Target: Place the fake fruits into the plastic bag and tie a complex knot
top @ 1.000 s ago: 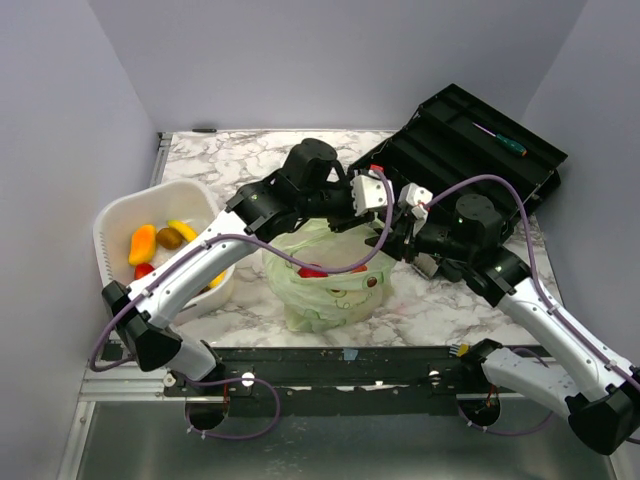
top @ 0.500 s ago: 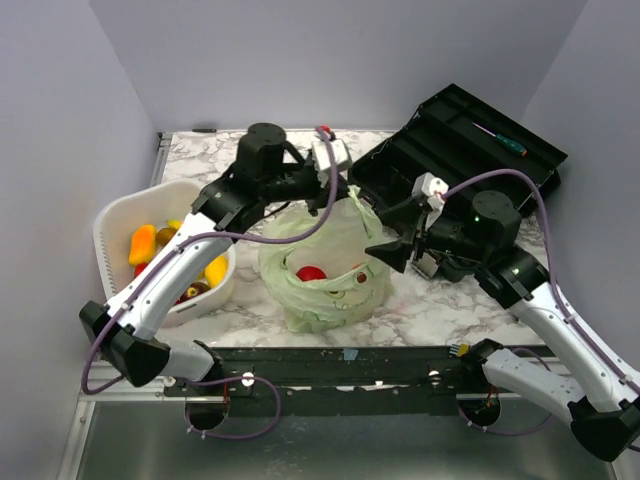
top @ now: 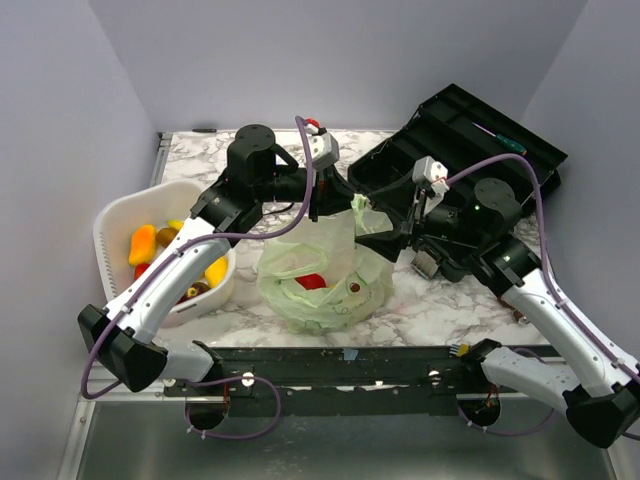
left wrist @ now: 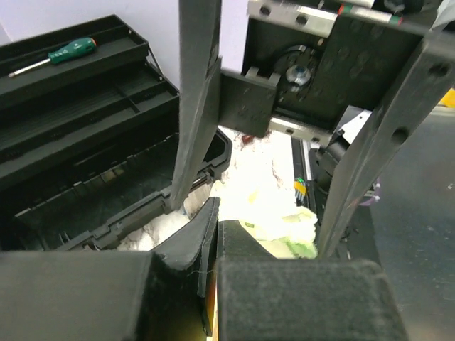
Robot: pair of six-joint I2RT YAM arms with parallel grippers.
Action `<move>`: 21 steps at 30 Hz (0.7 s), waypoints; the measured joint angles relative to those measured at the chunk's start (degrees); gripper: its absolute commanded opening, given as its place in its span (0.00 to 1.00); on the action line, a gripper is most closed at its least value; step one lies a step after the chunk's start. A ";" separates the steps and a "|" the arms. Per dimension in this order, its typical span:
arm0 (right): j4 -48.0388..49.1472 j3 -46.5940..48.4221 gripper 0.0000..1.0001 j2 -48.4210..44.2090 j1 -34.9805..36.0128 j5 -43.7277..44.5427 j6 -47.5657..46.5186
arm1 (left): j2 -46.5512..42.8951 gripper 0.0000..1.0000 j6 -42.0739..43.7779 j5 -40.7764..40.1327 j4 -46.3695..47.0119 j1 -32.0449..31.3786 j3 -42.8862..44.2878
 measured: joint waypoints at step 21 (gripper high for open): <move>1.92 -9.79 0.16 0.68 0.00 -5.20 -10.80 | 0.48 0.65 -9.09 2.49 -6.86 0.92 1.25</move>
